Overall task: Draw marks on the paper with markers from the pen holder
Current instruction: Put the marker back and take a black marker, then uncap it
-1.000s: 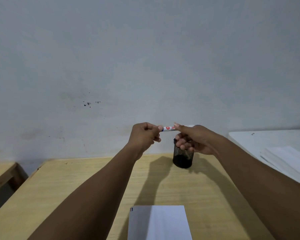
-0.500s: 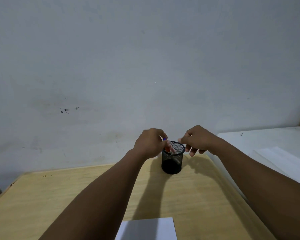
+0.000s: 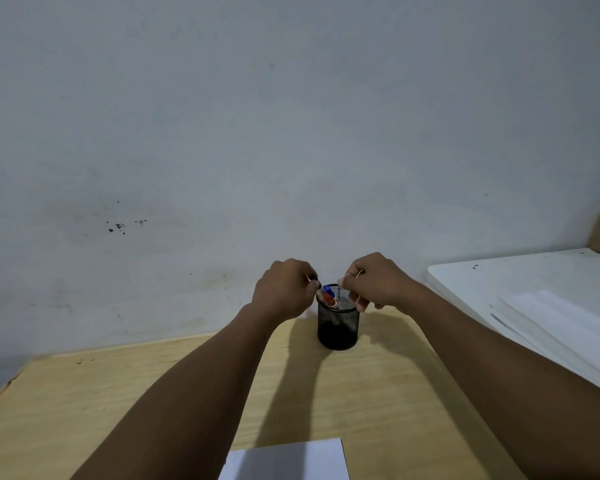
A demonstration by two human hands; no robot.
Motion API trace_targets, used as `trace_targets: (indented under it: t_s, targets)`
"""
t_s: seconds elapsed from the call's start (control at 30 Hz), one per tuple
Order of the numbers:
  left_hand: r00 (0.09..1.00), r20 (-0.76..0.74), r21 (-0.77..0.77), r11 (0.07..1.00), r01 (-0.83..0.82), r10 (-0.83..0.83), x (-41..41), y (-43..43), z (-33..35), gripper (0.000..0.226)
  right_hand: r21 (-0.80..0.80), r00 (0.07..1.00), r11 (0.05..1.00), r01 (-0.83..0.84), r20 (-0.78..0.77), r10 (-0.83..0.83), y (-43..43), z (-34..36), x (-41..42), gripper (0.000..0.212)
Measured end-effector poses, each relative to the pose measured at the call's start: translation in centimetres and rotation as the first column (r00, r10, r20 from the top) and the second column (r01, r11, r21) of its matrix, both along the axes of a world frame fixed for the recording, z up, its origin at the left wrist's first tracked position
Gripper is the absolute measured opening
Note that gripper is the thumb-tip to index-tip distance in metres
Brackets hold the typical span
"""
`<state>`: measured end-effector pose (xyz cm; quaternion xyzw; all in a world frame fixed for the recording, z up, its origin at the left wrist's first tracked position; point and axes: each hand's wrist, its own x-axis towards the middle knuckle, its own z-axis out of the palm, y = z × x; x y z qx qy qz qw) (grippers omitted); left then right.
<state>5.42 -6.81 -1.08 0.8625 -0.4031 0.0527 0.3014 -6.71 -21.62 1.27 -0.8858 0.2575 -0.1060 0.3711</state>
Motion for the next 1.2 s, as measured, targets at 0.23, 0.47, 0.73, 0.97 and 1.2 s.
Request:
trace_targets:
  t_s: [0.23, 0.47, 0.73, 0.97, 1.2]
  targets:
    - [0.971, -0.235, -0.397, 0.908, -0.133, 0.039, -1.6, 11.5, 5.7, 0.016, -0.076, 0.972, 0.981, -0.180, 0.139, 0.190, 9.3, 3.1, 0.8, 0.038]
    - [0.788, -0.598, -0.574, 0.765, -0.293, -0.147, 0.0, 14.6, 7.6, 0.019, 0.072, 0.930, 0.944, -0.323, 0.212, 0.302, 11.3, 4.7, 1.2, 0.028]
    - [0.580, -0.795, -0.412, 0.860, -0.299, -0.179, 0.0, 20.9, 4.5, 0.028, 0.662, 0.877, 0.602, -0.446, 0.458, 0.146, 16.0, 5.6, 1.5, 0.015]
    - [0.489, -0.853, -0.319, 0.923, -0.213, -0.182, -1.6, 21.7, 0.6, 0.043, 0.750, 0.947, 0.586, -0.306, 0.302, 0.108, 19.0, 0.6, 2.2, 0.021]
    - [0.398, -0.878, -0.385, 0.886, -0.259, -0.266, -2.4, 22.3, -1.9, 0.047, 0.798, 0.918, 0.453, -0.398, 0.343, 0.202, 18.7, -1.8, 1.4, 0.010]
